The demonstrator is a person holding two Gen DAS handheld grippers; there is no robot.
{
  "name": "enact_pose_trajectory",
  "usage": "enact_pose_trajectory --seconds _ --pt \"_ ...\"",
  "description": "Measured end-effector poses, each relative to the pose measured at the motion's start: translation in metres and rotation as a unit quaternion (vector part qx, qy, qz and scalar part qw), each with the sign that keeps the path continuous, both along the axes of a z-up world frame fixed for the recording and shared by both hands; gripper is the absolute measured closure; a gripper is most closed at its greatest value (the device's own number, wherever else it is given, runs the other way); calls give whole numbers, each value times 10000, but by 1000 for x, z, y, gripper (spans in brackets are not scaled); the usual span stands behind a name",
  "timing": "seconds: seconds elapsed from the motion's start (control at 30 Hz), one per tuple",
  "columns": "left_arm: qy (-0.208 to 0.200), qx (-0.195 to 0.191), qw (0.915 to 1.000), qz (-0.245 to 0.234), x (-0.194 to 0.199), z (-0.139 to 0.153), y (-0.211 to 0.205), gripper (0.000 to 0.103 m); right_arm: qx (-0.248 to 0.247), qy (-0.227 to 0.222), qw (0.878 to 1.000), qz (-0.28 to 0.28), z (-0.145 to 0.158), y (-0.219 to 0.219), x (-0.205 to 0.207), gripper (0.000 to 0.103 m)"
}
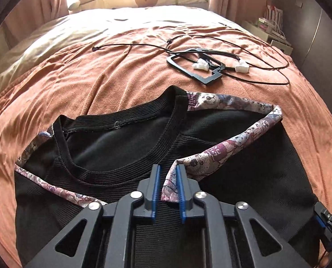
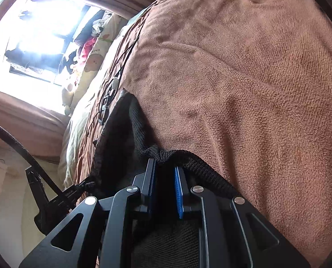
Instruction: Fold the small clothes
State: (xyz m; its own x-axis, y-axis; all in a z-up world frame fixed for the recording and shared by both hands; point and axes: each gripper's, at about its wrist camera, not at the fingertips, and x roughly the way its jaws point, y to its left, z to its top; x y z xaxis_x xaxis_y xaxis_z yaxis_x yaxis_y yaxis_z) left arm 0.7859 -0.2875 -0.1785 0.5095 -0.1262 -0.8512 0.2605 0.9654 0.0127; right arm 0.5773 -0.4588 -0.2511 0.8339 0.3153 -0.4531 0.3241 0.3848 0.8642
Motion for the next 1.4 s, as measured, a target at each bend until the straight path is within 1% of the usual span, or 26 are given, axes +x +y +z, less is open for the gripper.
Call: enact_pose_trajectory --seconds 0.03,0.07,0.1,0.13,0.17,0.27,0.3,0.37,0.43,0.47,0.5,0.57,0.6,0.7,0.77,0.8,0.83,0.9,1.0,1.13,1.23,1.27,1.33,1.4 --pt "-20 29 10000 72 -1 0 3 57 78 -45 10000 -19 3 0 0 86" --pt "-100 41 9998 155 -3 2 8 40 139 -91 9999 -6 5 0 -1 77" --pt "-198 -2 9997 172 -5 6 12 35 172 -137 9998 9 6 -1 -3 60" --pt "-269 -49 9995 171 -7 10 16 35 170 -191 9997 -1 8 0 -3 52" --pt "-286 -86 9994 182 -9 12 20 35 144 -248 9996 -22 11 1 -5 46" --pt "-175 -291 9993 132 -14 13 25 35 -3 -277 9996 -26 19 5 -8 46" --pt "-139 -364 9992 82 -17 12 25 35 -61 -368 9993 -24 23 6 -10 46" --pt "-66 -386 9992 -15 -23 6 21 35 -240 -497 9985 -10 31 10 -9 46" --pt "85 -358 9993 -71 -30 -7 16 35 -440 -581 9973 50 38 14 -8 46" --pt "162 -340 9993 -83 -32 -13 14 39 -526 -626 9966 108 41 16 -6 46" --pt "247 -319 9991 -98 -35 -21 11 50 -587 -708 9956 171 40 18 -4 46" --pt "435 -259 9986 -133 -40 -34 6 62 -687 -879 9932 318 37 24 2 46" --pt "500 -187 9985 -154 -43 -40 3 67 -729 -885 9926 396 32 28 8 46" --pt "433 -27 9989 -182 -53 -44 -4 72 -722 -794 9924 609 7 36 22 46" --pt "503 -80 9986 -155 -56 -45 -5 75 -694 -515 9939 682 -8 39 30 47" --pt "515 -89 9985 -140 -59 -45 -5 76 -799 -394 9938 661 -11 41 32 54" --pt "530 -85 9985 -142 -61 -45 -6 77 -881 -329 9936 634 -10 41 35 56" --pt "562 -102 9982 -160 -65 -45 -8 80 -926 -164 9935 642 -7 41 36 57" --pt "608 -111 9979 -185 -72 -46 -8 81 -1131 63 9918 600 -1 40 36 57" --pt "656 -121 9975 -210 -79 -43 -6 81 -984 182 9937 505 4 32 29 57" --pt "550 -5 9984 -107 -82 -36 0 81 -1019 304 9938 322 12 22 17 57" --pt "531 -63 9986 -55 -82 -33 3 81 -996 278 9942 287 15 18 11 57" --pt "503 -239 9984 -28 -83 -28 10 80 -800 136 9963 276 18 11 1 57" --pt "478 -256 9985 31 -84 -23 17 80 -579 -7 9979 288 17 6 -4 57"
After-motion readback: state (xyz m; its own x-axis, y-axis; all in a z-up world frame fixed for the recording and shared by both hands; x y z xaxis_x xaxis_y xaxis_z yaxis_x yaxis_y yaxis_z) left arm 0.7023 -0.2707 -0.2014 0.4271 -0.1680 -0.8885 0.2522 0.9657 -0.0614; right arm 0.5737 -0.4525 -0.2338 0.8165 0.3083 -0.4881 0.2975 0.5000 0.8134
